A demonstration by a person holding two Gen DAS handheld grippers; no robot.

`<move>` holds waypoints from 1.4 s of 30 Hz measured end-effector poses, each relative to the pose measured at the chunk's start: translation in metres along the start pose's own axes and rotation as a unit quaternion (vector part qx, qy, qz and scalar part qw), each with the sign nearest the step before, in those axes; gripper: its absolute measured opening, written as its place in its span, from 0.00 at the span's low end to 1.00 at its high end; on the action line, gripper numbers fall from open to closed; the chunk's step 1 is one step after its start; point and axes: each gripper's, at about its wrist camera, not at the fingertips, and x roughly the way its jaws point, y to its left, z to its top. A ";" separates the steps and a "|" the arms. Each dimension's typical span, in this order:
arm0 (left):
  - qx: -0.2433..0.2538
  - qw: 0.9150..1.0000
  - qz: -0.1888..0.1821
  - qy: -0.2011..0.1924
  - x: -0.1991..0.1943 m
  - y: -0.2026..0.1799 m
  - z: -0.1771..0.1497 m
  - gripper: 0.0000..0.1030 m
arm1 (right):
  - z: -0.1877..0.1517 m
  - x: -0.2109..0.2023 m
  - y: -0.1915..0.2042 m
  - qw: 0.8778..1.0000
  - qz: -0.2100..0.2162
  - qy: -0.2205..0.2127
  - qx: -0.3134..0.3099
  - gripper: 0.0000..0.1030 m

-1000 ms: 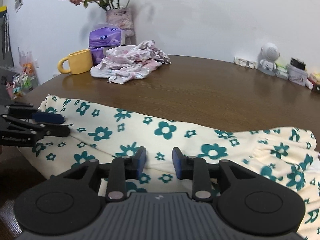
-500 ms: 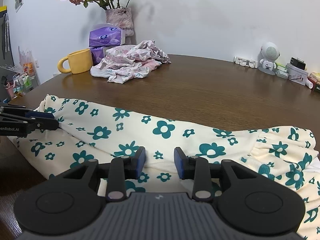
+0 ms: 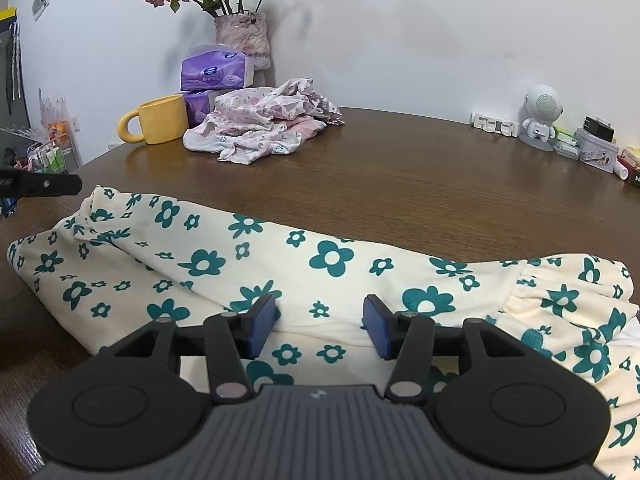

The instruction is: Fold clothes

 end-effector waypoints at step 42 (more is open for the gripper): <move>0.033 0.999 -0.012 0.036 0.053 -0.007 -0.001 0.19 | 0.001 0.003 0.003 1.000 -0.002 0.002 -0.001 0.57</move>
